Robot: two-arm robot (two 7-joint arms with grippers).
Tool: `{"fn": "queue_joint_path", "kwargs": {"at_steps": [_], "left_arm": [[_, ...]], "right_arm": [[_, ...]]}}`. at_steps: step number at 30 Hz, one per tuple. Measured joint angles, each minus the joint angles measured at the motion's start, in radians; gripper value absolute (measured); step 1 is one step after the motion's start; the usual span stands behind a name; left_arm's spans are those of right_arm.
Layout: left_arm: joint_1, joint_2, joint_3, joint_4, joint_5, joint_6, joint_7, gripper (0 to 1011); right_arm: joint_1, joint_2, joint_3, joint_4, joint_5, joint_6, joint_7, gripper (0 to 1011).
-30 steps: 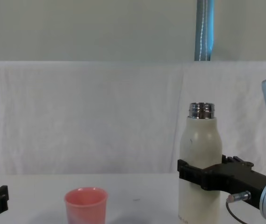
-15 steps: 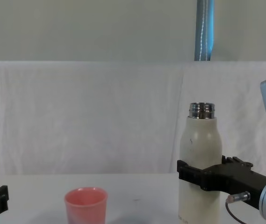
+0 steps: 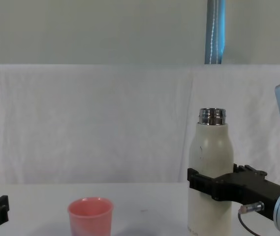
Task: Grasp the thermos with one hand and pour water into the cup lid.
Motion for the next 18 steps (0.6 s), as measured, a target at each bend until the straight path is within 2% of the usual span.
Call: {"fn": "queue_joint_path", "kwargs": {"at_steps": [18], "left_arm": [[0.000, 0.000, 0.000, 0.000, 0.000, 0.000, 0.000, 1001]], "right_arm": [[-0.001, 0.000, 0.000, -0.002, 0.000, 0.000, 0.000, 950]]}}
